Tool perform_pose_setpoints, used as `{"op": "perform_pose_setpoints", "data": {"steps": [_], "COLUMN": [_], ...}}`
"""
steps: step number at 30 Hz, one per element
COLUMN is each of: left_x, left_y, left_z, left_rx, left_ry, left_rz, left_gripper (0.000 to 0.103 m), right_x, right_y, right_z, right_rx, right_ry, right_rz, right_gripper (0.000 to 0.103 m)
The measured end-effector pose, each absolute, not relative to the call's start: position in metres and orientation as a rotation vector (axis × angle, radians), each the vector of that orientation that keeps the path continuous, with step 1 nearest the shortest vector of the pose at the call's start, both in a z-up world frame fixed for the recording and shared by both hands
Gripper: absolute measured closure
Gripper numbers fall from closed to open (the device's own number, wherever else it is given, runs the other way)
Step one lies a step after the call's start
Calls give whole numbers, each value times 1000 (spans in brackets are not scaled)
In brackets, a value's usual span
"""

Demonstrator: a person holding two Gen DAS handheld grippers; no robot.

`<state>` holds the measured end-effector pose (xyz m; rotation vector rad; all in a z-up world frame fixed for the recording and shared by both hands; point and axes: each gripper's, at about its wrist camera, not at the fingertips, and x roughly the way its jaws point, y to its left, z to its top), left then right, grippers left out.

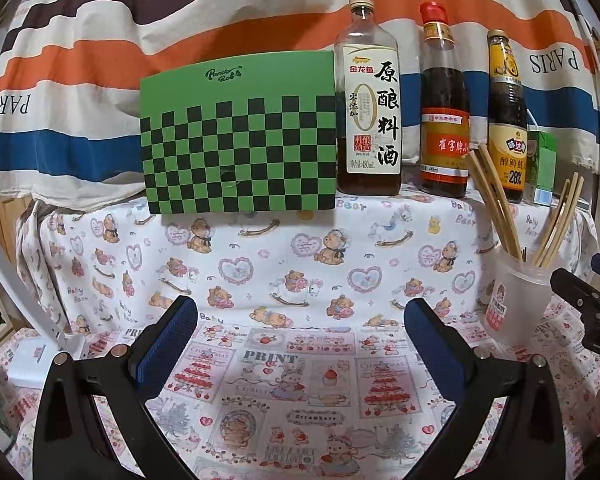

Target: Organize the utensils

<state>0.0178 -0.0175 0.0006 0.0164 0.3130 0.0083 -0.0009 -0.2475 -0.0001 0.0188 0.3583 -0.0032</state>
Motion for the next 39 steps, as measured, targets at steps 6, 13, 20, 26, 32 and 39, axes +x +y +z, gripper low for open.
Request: {"op": "perform_pose_setpoints", "data": {"steps": [6,13,20,26,32,39], "left_x": [18,18,18,19,19,19], "left_y": [-17,-17,-17,-16,-16,-18], "left_z": [0,0,0,0,0,0], "left_rx": [15,17,17,17,19,22], "left_ry": [316,317,317,318,319,323], "left_rz": [11,11,11,11,10,9], "left_gripper": [1,1,1,0,0,1], "right_x": [0,0,1,2,1,2], "right_y": [-247,-246,-243,-242,-244,-243], "right_z": [-1,-1,-1,-1,-1,-1], "right_rx": [15,11,1,8,10,5], "right_ry": [360,363,369,372,370,373], "right_rz": [1,6,15,12,9,22], "right_gripper": [0,0,0,0,0,0]}}
